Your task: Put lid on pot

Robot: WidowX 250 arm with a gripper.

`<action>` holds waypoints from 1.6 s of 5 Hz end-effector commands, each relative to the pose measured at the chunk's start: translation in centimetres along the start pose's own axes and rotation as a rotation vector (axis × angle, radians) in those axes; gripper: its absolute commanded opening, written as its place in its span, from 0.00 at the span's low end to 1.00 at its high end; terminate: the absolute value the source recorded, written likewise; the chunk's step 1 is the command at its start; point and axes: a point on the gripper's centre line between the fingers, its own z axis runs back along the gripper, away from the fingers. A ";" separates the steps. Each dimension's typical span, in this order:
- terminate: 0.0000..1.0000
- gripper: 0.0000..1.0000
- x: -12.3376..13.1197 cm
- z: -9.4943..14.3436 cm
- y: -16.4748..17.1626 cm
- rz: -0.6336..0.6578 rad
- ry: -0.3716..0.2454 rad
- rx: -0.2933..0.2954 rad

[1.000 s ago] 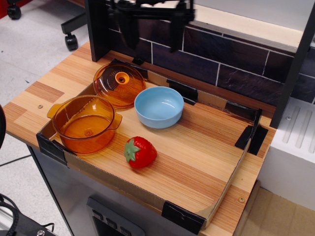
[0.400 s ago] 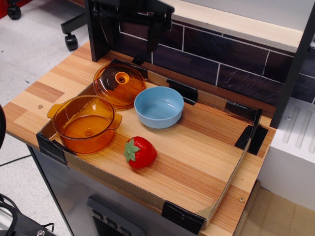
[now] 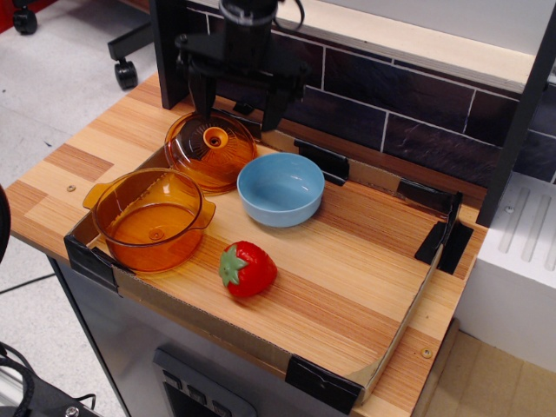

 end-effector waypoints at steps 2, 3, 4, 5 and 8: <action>0.00 1.00 0.7 -0.3 1.9 0.016 -0.037 0.022; 0.00 1.00 0.3 -0.8 2.3 0.009 -0.047 0.030; 0.00 1.00 0.3 -1.2 2.4 0.018 -0.047 0.037; 0.00 1.00 0.4 -1.7 2.4 0.026 -0.047 0.049; 0.00 0.00 1.0 -1.9 1.8 0.058 -0.050 0.051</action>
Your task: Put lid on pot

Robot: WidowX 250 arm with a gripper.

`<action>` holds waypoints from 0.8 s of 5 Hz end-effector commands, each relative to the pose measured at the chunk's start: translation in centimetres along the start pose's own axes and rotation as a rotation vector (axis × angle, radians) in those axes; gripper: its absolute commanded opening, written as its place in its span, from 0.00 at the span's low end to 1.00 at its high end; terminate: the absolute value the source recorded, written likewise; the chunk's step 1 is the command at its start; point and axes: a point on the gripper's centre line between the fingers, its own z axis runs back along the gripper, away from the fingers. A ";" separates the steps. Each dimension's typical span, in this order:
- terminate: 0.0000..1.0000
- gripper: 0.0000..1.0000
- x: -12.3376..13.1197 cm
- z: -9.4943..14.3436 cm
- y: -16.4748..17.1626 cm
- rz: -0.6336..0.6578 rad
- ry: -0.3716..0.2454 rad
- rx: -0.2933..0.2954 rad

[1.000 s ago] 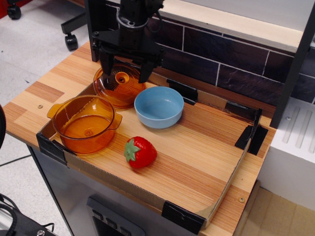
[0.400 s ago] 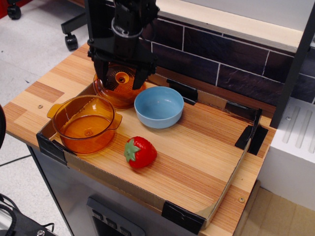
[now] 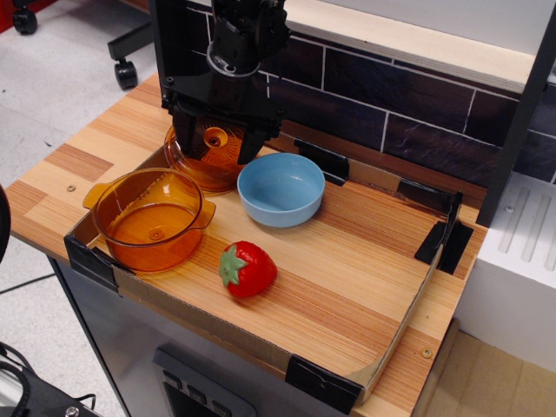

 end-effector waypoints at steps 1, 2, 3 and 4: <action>0.00 0.00 1.4 2.5 0.6 0.060 -0.040 -0.061; 0.00 0.00 1.8 2.9 1.0 0.078 -0.088 -0.060; 0.00 0.00 2.9 4.1 2.0 0.121 -0.157 -0.044; 0.00 0.00 3.9 5.9 2.9 0.175 -0.245 -0.021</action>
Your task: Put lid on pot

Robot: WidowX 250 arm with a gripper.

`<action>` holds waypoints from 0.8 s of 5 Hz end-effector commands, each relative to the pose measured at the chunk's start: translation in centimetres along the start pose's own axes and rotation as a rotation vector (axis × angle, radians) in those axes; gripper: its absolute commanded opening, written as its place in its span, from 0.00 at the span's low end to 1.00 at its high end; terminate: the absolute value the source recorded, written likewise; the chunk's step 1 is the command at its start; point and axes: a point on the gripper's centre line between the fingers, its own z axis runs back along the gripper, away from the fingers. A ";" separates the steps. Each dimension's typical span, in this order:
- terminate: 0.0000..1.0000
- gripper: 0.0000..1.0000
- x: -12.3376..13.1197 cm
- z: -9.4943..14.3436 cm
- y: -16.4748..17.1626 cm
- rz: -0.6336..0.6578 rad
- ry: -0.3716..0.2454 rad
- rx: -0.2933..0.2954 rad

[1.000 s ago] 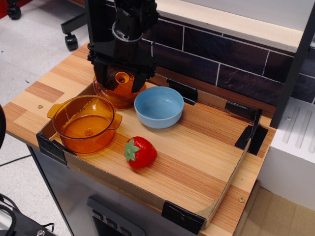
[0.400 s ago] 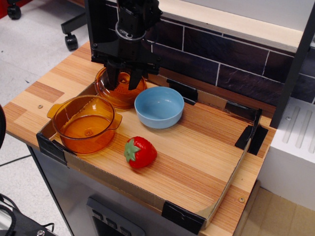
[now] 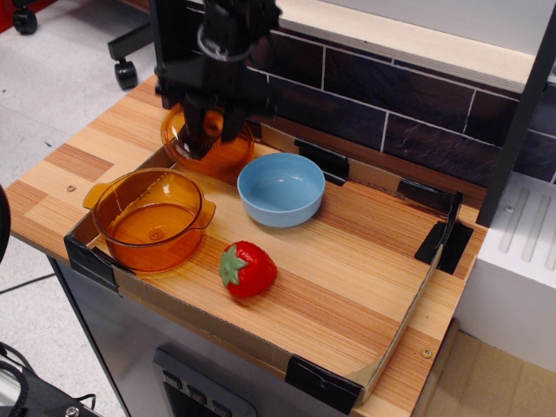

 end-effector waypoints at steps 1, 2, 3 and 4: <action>0.00 0.00 2.8 4.7 2.1 0.057 -0.076 -0.063; 0.00 0.00 1.4 5.5 2.3 -0.023 0.035 -0.147; 0.00 0.00 -1.0 6.5 2.8 -0.097 0.071 -0.191; 0.00 0.00 -2.7 7.7 3.6 -0.141 0.097 -0.227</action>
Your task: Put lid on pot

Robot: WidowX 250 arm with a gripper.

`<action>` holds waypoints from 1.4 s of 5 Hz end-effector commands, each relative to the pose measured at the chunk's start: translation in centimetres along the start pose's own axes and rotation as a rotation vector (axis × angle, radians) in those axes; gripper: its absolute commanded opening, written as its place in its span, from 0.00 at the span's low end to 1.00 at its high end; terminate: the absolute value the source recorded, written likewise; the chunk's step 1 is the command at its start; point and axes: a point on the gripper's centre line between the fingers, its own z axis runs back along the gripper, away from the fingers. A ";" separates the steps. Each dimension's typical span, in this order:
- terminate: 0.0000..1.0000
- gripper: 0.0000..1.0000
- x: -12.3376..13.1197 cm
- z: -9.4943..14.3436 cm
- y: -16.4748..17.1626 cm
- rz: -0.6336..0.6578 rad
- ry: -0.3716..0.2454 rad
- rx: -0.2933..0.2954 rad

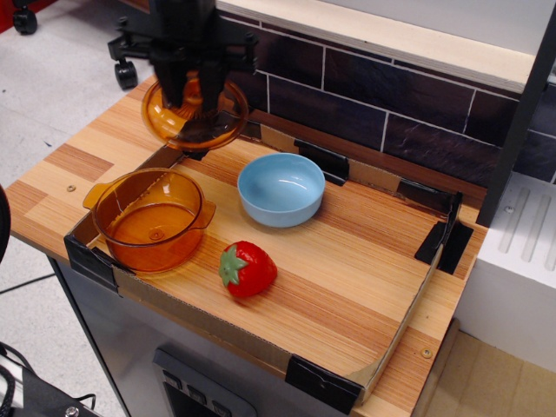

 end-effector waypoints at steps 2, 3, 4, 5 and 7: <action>0.00 0.00 -3.7 0.7 2.4 -0.117 0.076 -0.020; 0.00 0.00 -4.0 -0.6 2.9 -0.124 0.126 -0.019; 0.00 0.00 -4.7 -1.3 3.5 -0.144 0.102 -0.007; 0.00 0.00 -5.5 -1.2 3.9 -0.174 0.125 -0.014; 0.00 0.00 -6.3 -1.5 4.1 -0.201 0.128 -0.018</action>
